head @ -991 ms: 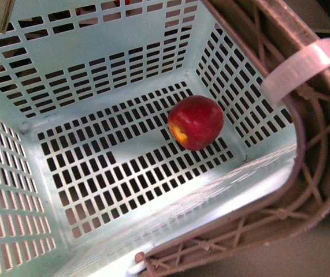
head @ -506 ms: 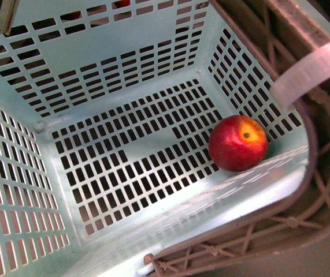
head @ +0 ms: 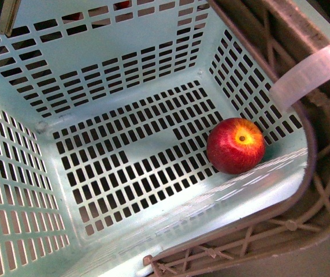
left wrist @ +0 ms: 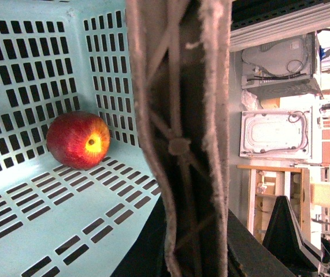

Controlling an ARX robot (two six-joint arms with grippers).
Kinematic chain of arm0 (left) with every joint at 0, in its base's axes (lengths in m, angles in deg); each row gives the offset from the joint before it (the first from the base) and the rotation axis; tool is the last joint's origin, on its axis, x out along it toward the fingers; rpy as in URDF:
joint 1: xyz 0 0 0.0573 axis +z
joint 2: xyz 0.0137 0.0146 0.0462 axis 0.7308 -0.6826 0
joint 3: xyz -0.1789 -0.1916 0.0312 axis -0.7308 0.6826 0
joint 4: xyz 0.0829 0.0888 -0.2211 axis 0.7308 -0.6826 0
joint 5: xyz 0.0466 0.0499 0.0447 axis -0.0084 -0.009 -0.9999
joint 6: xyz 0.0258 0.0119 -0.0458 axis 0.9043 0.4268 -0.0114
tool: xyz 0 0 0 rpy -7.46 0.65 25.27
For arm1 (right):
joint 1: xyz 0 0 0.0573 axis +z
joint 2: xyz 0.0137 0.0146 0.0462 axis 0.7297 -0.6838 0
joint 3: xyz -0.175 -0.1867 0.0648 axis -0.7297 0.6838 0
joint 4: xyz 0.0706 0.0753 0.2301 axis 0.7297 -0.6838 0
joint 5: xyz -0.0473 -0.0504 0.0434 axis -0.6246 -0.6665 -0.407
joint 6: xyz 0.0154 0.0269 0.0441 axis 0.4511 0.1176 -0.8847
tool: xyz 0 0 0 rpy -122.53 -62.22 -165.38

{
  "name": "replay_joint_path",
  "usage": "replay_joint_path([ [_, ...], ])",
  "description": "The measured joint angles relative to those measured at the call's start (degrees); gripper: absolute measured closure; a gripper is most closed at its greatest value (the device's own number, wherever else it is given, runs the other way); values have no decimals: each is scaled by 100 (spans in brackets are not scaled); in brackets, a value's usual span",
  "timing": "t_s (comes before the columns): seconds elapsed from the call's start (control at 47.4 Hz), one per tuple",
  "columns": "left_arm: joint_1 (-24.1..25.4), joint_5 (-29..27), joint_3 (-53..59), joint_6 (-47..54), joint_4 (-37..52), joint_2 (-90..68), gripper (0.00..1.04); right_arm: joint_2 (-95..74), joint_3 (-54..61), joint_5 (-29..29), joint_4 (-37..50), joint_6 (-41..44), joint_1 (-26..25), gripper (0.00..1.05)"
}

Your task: Pick apple with right arm and hold basket with left

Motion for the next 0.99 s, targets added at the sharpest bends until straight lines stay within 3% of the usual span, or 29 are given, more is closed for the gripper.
replay_joint_path([
  [0.991, 0, -22, -2, 2, 0, 0, 97, 2116, 564, 35, -1401, 2, -157, 103],
])
